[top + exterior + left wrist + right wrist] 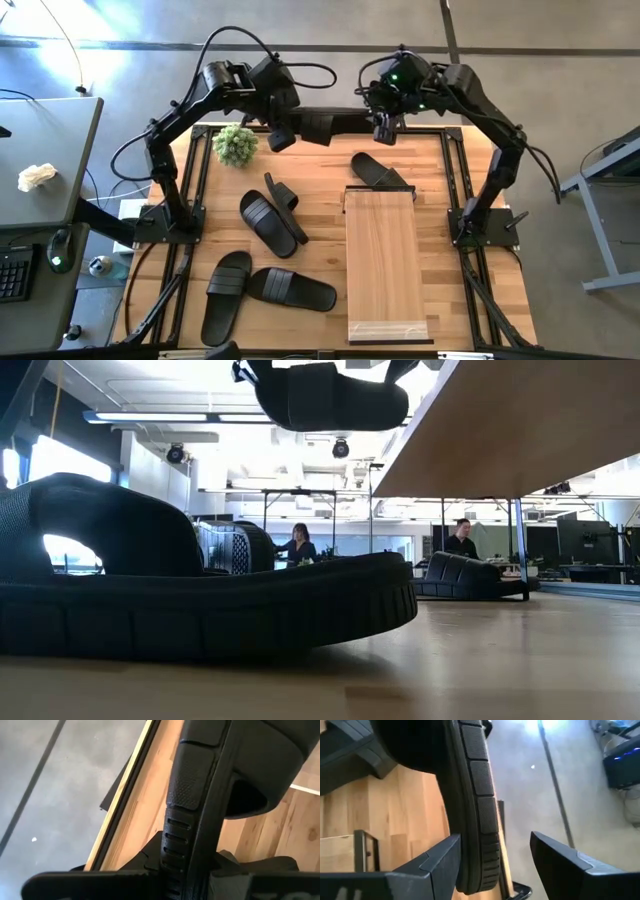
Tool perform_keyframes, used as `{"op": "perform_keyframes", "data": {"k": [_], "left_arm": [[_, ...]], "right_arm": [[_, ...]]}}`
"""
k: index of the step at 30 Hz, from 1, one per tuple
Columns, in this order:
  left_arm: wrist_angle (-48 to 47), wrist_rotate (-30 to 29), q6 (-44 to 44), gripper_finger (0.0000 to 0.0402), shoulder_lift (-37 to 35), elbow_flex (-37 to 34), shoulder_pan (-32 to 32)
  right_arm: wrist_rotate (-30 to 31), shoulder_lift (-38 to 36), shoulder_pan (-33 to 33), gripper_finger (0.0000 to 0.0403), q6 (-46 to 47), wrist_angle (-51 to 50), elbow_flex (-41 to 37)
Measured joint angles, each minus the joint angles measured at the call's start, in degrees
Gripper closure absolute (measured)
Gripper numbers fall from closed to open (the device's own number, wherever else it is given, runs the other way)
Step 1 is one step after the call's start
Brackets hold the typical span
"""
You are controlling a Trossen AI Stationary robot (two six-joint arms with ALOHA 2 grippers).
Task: Pick and place slides into the shelf
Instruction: Put the black slide under the shelf
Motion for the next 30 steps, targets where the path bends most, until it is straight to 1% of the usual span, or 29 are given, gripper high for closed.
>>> {"op": "perform_keyframes", "data": {"k": [2, 5, 6, 9, 13, 17, 19, 21, 25, 28, 30], "left_arm": [[0.0, 0.0, 0.0, 0.0368, 0.0, 0.0, 0.0], [-0.5, -0.1, 0.2, 0.0368, 0.0, 0.0, 0.0], [-0.5, -0.2, 0.2, 0.0368, 0.0, 0.0, 0.0], [-0.4, -0.4, 0.1, 0.0368, 0.0, 0.0, 0.0], [-0.4, -0.6, 0.2, 0.0368, 0.0, 0.0, -0.7], [-0.6, -0.6, 1.3, 0.0368, 0.0, 0.0, -1.7], [-0.4, -0.6, 1.3, 0.0368, 0.0, 0.0, -1.9], [-0.3, -0.6, 1.5, 0.0368, 0.0, 0.0, -2.2], [-0.3, -0.8, 1.4, 0.0367, 0.0, 0.0, -2.5], [0.0, -0.7, 1.4, 0.0338, 0.0, 0.0, -2.5], [-0.2, -1.1, 0.7, 0.0309, 0.0, 0.0, -2.5]], "right_arm": [[-0.6, -0.1, 0.0, 0.0176, 0.0, -0.4, 0.1], [-5.2, 0.0, -0.3, 0.0176, 1.6, -2.8, 0.0], [-5.8, 0.2, -0.3, 0.0176, 2.0, -2.9, 0.0], [-5.0, 1.5, -0.3, 0.0176, 2.2, -3.3, -0.1], [-6.0, 2.7, -0.5, 0.0176, 2.3, -2.9, -0.1], [-5.5, 4.3, -0.6, 0.0182, 2.4, -2.6, -0.1], [-5.5, 4.7, -0.6, 0.0197, 2.5, -2.7, -0.1], [-5.6, 4.7, -0.6, 0.0223, 2.5, -2.7, -0.1], [-5.7, 4.8, -0.6, 0.03, 3.1, -2.7, -0.1], [-6.5, 4.8, -0.9, 0.0357, 4.3, -3.2, -0.1], [-7.2, 4.8, -1.3, 0.0358, 5.2, -4.3, -0.1]]}}
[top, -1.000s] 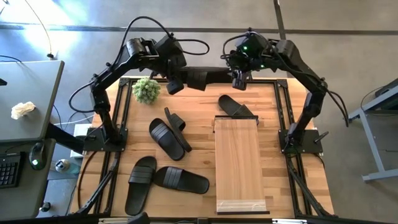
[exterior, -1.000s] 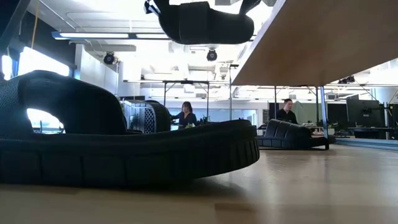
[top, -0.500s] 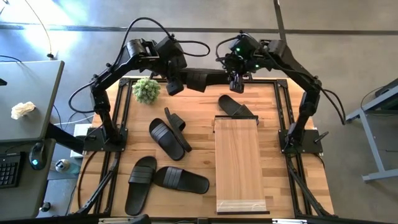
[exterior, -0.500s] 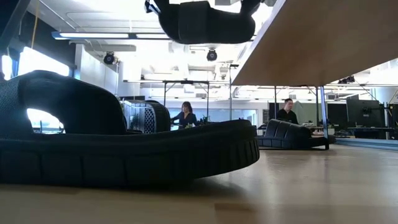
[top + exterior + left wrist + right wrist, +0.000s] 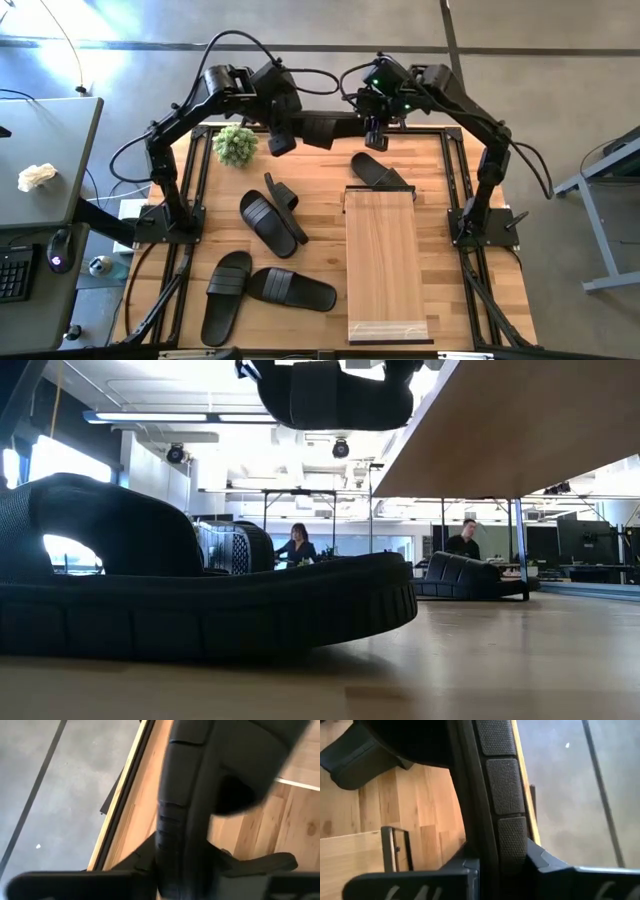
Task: Pick and place slides into the shelf
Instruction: Put the black slide under the shelf
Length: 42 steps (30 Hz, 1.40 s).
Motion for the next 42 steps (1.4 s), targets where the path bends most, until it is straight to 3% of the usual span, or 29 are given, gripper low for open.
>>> {"op": "perform_keyframes", "data": {"k": [5, 10, 18, 24, 30, 34, 37, 42], "left_arm": [[-0.5, -5.4, -2.9, 0.0249, -1.1, 0.0, 0.9], [-0.4, -3.6, -7.4, 0.0214, -3.1, 0.1, 4.6], [7.7, 8.4, -9.6, 0.0205, -4.8, 0.1, 8.7], [17.8, 19.3, -7.6, 0.0205, -4.8, -1.1, 8.1], [34.8, 28.5, -8.1, 0.0205, -4.6, -10.6, 6.3], [49.3, 31.0, -11.7, 0.0205, -4.5, -19.8, 5.5], [56.7, 32.1, -14.8, 0.0205, -4.5, -24.3, 5.6], [61.1, 32.1, -17.1, 0.0205, -4.5, -27.5, 5.6]], "right_arm": [[-0.2, -0.9, -0.9, 0.0358, 2.2, -1.4, 0.0], [-0.9, -5.9, -2.2, 0.0359, 4.0, 0.0, 0.0], [-8.9, -16.2, -5.7, 0.0359, 10.3, 11.0, 0.0], [-10.8, -20.2, -5.9, 0.0359, 13.6, 13.0, 0.0], [-13.1, -21.1, -5.5, 0.0359, 14.8, 16.1, 0.0], [-13.2, -21.1, -5.2, 0.0359, 14.6, 17.7, 0.0], [-13.5, -22.6, -5.2, 0.0359, 14.9, 21.8, -5.2], [-14.2, -30.1, -8.3, 0.0359, 15.5, 33.6, -22.3]]}}
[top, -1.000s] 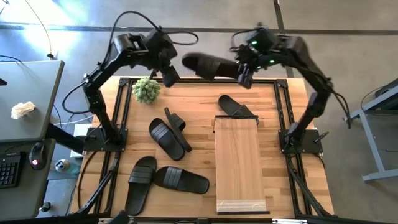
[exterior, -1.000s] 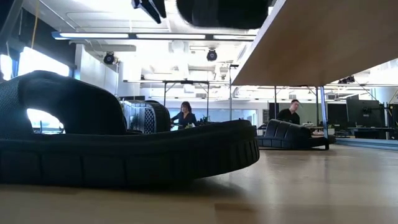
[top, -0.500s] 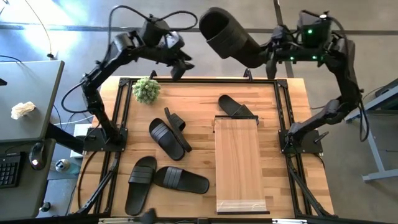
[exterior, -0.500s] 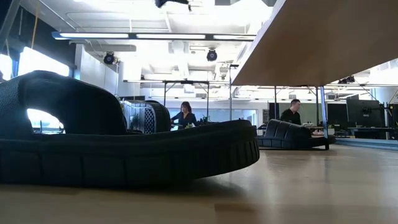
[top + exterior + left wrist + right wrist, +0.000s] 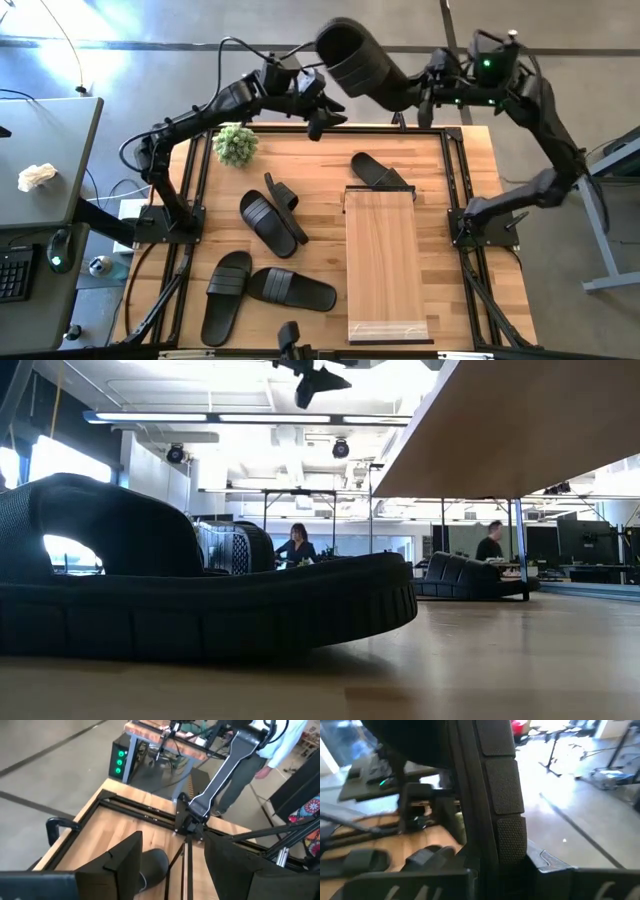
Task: Pick and place slides into the shelf
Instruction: Put the black slide under the shelf
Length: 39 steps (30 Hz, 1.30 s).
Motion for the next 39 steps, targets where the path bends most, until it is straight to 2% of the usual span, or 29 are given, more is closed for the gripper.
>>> {"op": "perform_keyframes", "data": {"k": [6, 12, 19, 21, 26, 30, 33, 39], "left_arm": [[2.7, -0.9, -0.2, 0.0204, -0.1, 0.0, 0.0], [12.2, -1.6, -1.7, 0.0204, 0.4, -0.6, -1.7], [24.2, -3.2, -8.5, 0.0204, 0.4, -6.8, -3.5], [32.2, -5.1, -12.8, 0.0204, 0.4, -10.4, -3.7], [52.9, -7.4, -25.5, 0.0204, 0.3, -18.5, -4.0], [54.1, -12.5, -28.5, 0.0204, 0.5, -22.3, -5.2], [54.2, -16.3, -28.7, 0.0204, 0.5, -23.2, -6.8], [55.6, -19.4, -26.6, 0.0204, 0.4, -23.2, -9.6]], "right_arm": [[-4.3, -14.5, -6.0, 0.0359, 9.3, 21.7, -25.7], [-4.2, -24.2, -4.8, 0.0354, 23.3, 47.0, -50.1], [0.5, -30.5, -4.4, 0.036, 32.4, 78.4, -66.9], [1.4, -30.1, -4.4, 0.036, 36.1, 85.4, -70.4], [4.1, -27.0, -4.0, 0.036, 41.2, 95.0, -75.6], [5.2, -24.1, -2.9, 0.036, 41.5, 102.6, -75.3], [6.8, -21.8, -2.6, 0.036, 44.0, 101.7, -73.8], [7.6, -14.3, -2.1, 0.036, 49.1, 101.5, -71.5]]}}
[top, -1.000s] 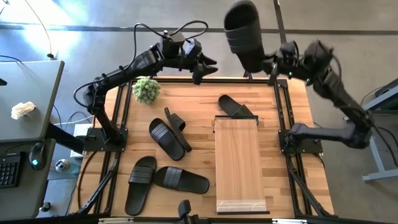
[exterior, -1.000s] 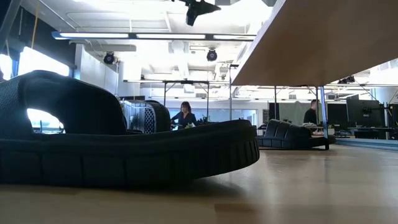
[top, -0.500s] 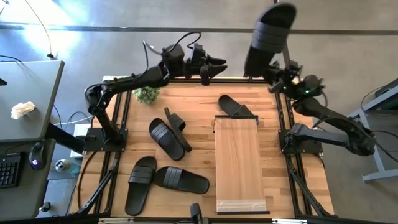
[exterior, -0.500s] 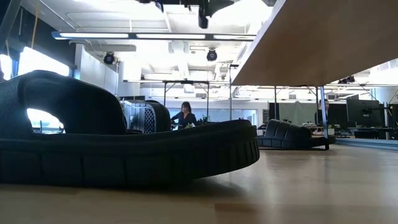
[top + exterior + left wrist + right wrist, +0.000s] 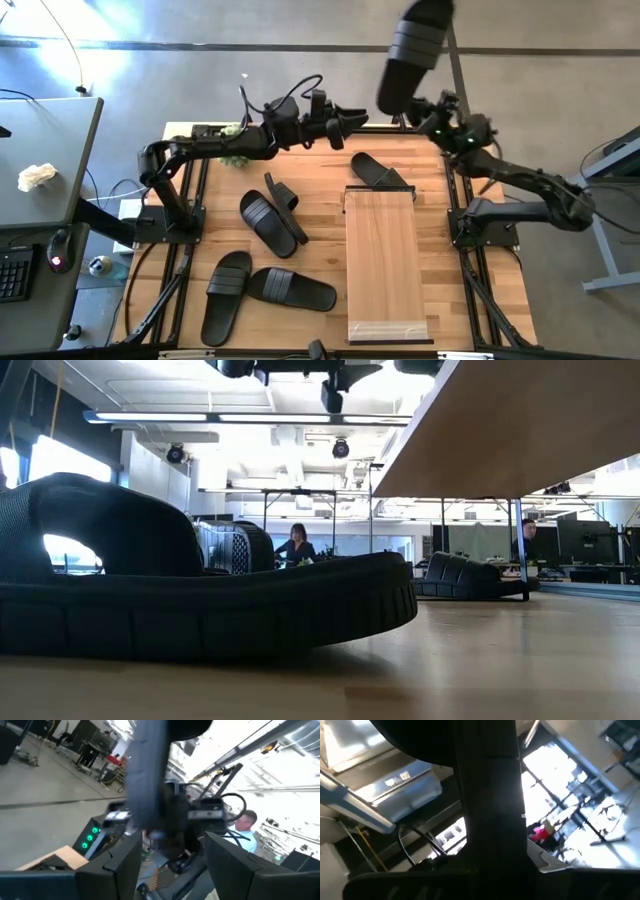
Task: Pick and place slides into the shelf
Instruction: Put the black slide under the shelf
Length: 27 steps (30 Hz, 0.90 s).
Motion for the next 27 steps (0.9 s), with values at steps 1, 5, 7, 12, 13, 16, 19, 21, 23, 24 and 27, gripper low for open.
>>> {"op": "perform_keyframes", "data": {"k": [1, 5, 7, 12, 13, 16, 19, 21, 23, 24, 27], "left_arm": [[0.1, -0.7, 0.4, 0.0204, 0.0, 0.0, -0.3], [-0.7, -3.3, 0.4, 0.0204, 0.0, 0.0, -0.4], [-2.4, -4.7, 0.2, 0.0204, 0.0, 0.0, -0.2], [-4.3, -6.1, 0.1, 0.0204, 0.0, -0.1, -0.2], [-4.3, -6.2, 0.1, 0.0204, 0.0, -0.1, -0.2], [-4.4, -6.8, 0.6, 0.0204, 0.0, -0.1, -0.2], [-4.2, -5.0, 0.9, 0.0204, 0.0, -0.1, -0.2], [-3.5, -2.7, 0.9, 0.0204, 0.0, -0.1, -0.1], [-2.7, -1.7, 0.8, 0.0204, 0.0, -0.1, -0.1], [-2.6, -1.5, 0.8, 0.0204, 0.0, -0.1, -0.1], [-1.5, -0.3, 0.6, 0.0204, 0.0, -0.1, -0.2]], "right_arm": [[-0.5, 1.0, 0.1, 0.036, 0.5, 0.7, 0.3], [-2.8, 3.6, 0.5, 0.036, 1.5, 2.6, 1.9], [-2.8, 4.5, 1.1, 0.036, 1.4, 2.0, 2.5], [-3.3, 5.4, 2.4, 0.036, 1.3, 2.3, 4.0], [-3.3, 5.7, 2.6, 0.036, 1.4, 2.3, 4.0], [-2.4, 6.1, 3.5, 0.0361, 1.5, 2.2, 4.0], [-2.3, 6.3, 3.6, 0.0361, 1.3, 2.3, 4.0], [-2.5, 6.3, 3.6, 0.0361, 1.3, 2.4, 4.0], [-3.4, 6.3, 3.1, 0.0361, 1.5, 2.7, 4.1], [-3.7, 6.2, 2.9, 0.0361, 1.5, 2.7, 4.1], [-4.0, 6.5, 2.8, 0.0361, 1.5, 1.4, 4.0]]}}
